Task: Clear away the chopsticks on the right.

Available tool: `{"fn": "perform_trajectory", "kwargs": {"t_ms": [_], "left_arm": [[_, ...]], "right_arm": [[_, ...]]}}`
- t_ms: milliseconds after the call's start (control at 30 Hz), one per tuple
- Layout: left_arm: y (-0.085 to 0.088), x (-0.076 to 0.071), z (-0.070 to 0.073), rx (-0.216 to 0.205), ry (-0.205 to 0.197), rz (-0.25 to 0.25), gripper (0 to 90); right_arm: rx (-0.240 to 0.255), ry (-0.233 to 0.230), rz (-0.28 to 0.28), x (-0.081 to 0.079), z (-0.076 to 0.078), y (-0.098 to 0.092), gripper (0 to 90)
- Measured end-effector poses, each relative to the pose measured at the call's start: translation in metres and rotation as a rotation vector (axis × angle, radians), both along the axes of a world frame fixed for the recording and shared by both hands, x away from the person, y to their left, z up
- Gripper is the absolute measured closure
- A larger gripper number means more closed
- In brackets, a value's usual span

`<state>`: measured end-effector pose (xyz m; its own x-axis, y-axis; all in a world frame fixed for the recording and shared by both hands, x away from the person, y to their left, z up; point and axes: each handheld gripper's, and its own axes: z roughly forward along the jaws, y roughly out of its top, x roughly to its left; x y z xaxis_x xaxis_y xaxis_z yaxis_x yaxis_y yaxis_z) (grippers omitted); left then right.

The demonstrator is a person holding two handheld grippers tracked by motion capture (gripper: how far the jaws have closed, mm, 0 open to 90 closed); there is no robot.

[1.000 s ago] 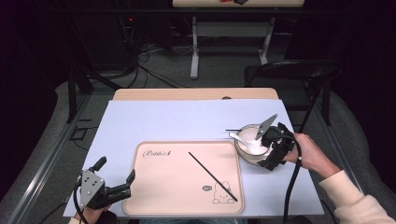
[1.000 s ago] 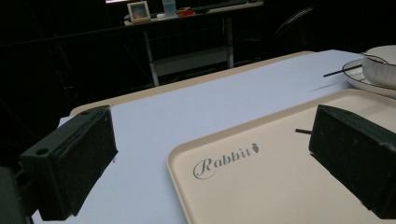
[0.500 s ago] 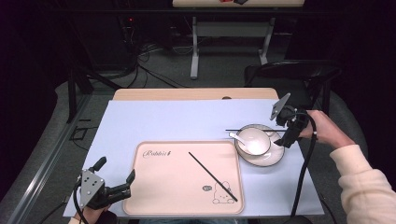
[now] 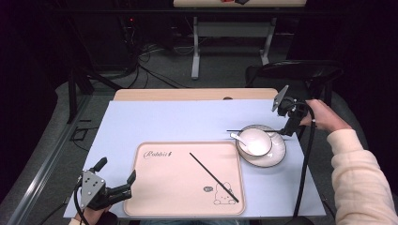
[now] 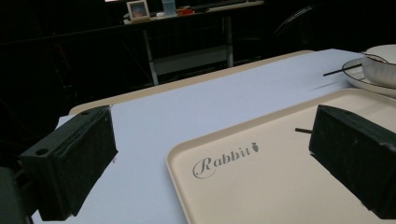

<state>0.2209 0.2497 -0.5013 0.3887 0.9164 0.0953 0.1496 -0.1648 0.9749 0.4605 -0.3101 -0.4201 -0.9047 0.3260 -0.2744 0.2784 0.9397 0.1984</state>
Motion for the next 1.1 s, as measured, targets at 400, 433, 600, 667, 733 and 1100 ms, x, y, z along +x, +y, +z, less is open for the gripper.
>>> {"fn": "perform_trajectory", "kwargs": {"t_ms": [400,433,600,667,733,1100], "left_arm": [[0.0,0.0,0.0,0.002,0.0,-0.002,0.4],[0.0,0.0,0.0,0.002,0.0,-0.002,0.5],[0.0,0.0,0.0,0.002,0.0,-0.002,0.5],[0.0,0.0,0.0,0.0,-0.001,-0.001,0.4],[0.0,0.0,0.0,0.0,-0.001,0.001,0.4],[0.0,-0.001,0.0,0.001,0.001,0.002,0.5]], "right_arm": [[-0.047,-0.017,0.021,0.015,-0.02,0.007,24.1],[-0.042,-0.011,0.013,0.016,-0.023,0.009,27.4],[-0.056,-0.001,0.028,0.02,-0.035,0.017,42.5],[-0.071,0.019,0.032,0.023,-0.042,0.021,48.2],[-0.088,0.044,0.056,0.026,-0.05,0.026,56.0],[-0.138,0.108,0.071,0.032,-0.071,0.029,66.1]]}}
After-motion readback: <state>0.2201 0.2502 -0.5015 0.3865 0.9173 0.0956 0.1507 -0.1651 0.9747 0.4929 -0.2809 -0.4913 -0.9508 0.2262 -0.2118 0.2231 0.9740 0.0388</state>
